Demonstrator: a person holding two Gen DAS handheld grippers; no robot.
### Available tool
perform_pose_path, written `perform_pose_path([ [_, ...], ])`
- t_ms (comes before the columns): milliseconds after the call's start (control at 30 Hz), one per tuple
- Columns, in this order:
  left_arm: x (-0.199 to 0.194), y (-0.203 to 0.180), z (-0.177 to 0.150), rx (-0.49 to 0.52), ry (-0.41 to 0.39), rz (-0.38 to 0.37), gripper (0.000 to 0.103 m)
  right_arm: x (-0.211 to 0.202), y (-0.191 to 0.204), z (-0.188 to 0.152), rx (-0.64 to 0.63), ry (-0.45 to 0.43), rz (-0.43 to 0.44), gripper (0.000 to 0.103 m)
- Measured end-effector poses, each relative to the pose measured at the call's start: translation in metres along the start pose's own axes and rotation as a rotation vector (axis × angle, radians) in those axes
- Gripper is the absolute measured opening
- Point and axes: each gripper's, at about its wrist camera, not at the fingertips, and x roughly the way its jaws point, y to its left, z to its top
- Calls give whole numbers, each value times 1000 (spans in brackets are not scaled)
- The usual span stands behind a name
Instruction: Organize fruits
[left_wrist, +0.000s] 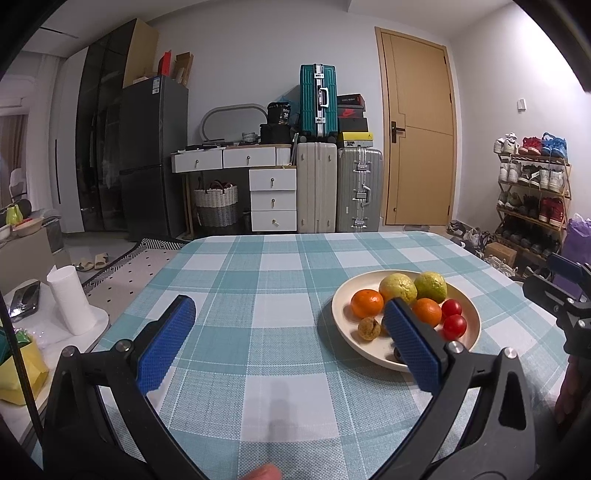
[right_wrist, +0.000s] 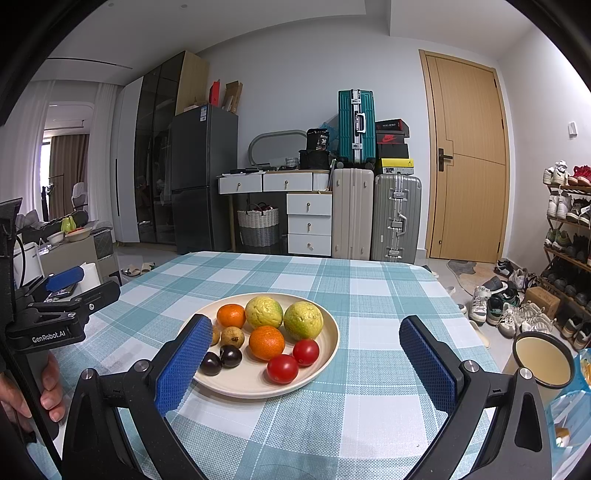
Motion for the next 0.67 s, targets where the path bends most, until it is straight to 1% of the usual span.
perform_pose_path([
  [467, 0, 0, 0, 0, 1, 0, 102, 0, 0, 0, 0, 0, 0, 103],
  [633, 0, -1, 0, 4, -4, -18, 102, 1, 0, 0, 0, 0, 0, 103],
  [667, 1, -2, 0, 3, 0, -12, 102, 1, 0, 0, 0, 0, 0, 103],
])
